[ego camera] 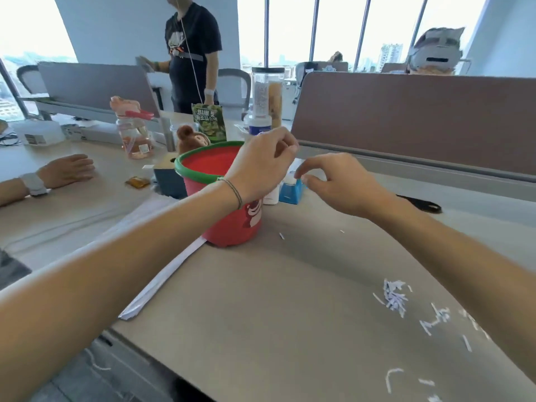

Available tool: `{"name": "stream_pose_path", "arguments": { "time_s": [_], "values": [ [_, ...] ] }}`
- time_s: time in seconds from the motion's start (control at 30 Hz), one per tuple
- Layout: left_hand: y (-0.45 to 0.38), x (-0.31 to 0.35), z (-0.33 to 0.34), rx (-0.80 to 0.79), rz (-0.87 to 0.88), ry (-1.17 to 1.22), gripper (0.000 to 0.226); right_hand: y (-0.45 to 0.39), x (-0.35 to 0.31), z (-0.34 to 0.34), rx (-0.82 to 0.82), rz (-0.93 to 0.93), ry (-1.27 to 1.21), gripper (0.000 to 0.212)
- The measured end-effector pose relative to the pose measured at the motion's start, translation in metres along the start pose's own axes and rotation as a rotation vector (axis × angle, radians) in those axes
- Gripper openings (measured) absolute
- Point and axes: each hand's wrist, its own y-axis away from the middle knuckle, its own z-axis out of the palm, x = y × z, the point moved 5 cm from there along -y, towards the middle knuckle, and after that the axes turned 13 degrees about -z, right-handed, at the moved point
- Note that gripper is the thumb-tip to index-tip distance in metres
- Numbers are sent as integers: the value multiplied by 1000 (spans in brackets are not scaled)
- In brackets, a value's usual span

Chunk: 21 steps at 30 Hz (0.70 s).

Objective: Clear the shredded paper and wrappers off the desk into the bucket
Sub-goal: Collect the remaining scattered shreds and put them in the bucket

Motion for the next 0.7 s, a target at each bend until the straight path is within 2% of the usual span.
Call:
{"name": "stream_pose_path", "arguments": {
  "time_s": [0.07,0.17,0.27,0.33,0.4,0.47,0.57,0.7],
  "values": [
    [22,-7,23,-38,13,28,11,25,12,5,-11,34,13,24],
    [54,-40,71,-226,-95,72,11,56,36,18,-40,96,-31,24],
    [77,-86,113,-390,-187,-98,24,78,63,33,-85,147,-50,24],
    [84,-106,133,-464,-178,-248,43,88,80,41,-123,181,-50,26],
    [85,-113,146,-501,-139,-401,58,97,99,50,-189,220,-49,34],
    [82,-113,155,-530,-113,-503,61,104,115,62,-279,256,-73,44],
    [78,-108,162,-558,-88,-510,63,114,127,83,-395,258,-88,54],
    [74,-99,169,-572,-60,-508,64,121,126,97,-480,154,-50,59]
  ]
}}
